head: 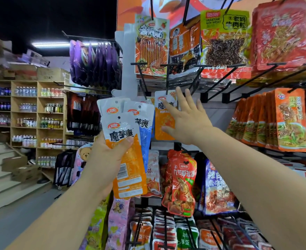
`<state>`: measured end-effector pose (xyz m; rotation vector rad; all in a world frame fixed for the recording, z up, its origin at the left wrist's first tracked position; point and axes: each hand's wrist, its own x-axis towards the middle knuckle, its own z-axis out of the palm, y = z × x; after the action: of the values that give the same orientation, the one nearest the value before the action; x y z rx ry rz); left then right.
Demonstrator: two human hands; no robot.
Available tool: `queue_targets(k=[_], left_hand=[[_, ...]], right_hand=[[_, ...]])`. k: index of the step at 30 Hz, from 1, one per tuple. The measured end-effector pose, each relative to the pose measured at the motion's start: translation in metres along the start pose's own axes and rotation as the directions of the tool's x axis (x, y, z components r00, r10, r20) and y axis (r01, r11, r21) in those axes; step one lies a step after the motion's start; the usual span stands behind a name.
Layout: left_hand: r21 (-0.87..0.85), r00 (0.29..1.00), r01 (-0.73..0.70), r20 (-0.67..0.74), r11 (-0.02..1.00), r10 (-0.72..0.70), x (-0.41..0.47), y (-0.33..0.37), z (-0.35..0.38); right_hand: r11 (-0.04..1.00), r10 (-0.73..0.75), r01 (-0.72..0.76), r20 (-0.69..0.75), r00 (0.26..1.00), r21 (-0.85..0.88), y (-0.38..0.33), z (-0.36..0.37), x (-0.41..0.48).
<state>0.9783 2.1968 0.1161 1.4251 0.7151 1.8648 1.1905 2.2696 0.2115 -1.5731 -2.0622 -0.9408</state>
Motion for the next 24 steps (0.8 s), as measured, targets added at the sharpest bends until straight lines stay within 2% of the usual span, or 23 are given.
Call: queue_targets(k=[7,14,16,18,19,20,21,23,24], left_hand=[[-0.001,1.0,-0.012,0.017,1.0,0.012,0.001,0.0,0.0],[0.006,1.0,-0.019,0.01,1.0,0.019,0.002,-0.001,0.0],[0.009,1.0,-0.013,0.007,1.0,0.012,0.001,0.0,0.0],[0.009,1.0,0.001,0.0,1.0,-0.001,0.001,0.003,0.001],[0.007,1.0,0.011,-0.003,1.0,-0.01,0.001,0.004,0.002],[0.0,1.0,0.022,-0.009,1.0,-0.022,0.001,0.006,0.002],[-0.012,0.999,0.032,-0.018,0.999,-0.032,0.001,0.008,0.003],[-0.044,0.999,0.032,-0.038,0.999,-0.034,0.0,0.011,0.006],[-0.055,0.998,0.02,-0.051,0.998,-0.023,-0.002,0.012,0.008]], right_hand=[[0.998,0.016,-0.01,0.085,0.996,-0.07,-0.005,0.018,0.031],[0.999,0.042,-0.043,0.211,0.977,0.002,-0.009,0.023,0.046],[0.998,0.047,-0.057,0.207,0.977,0.04,-0.01,0.018,0.044],[0.983,0.041,-0.06,0.109,0.993,0.174,-0.014,0.005,0.035],[0.951,0.055,-0.055,0.01,0.998,0.303,-0.018,-0.002,0.027],[0.875,0.102,-0.05,-0.083,0.991,0.481,-0.023,-0.008,0.019],[0.756,0.163,-0.036,-0.135,0.977,0.653,-0.029,-0.014,0.008],[0.516,0.265,-0.023,-0.134,0.955,0.856,-0.043,-0.026,-0.017],[0.441,0.291,-0.014,-0.129,0.948,0.897,-0.051,-0.03,-0.029]])
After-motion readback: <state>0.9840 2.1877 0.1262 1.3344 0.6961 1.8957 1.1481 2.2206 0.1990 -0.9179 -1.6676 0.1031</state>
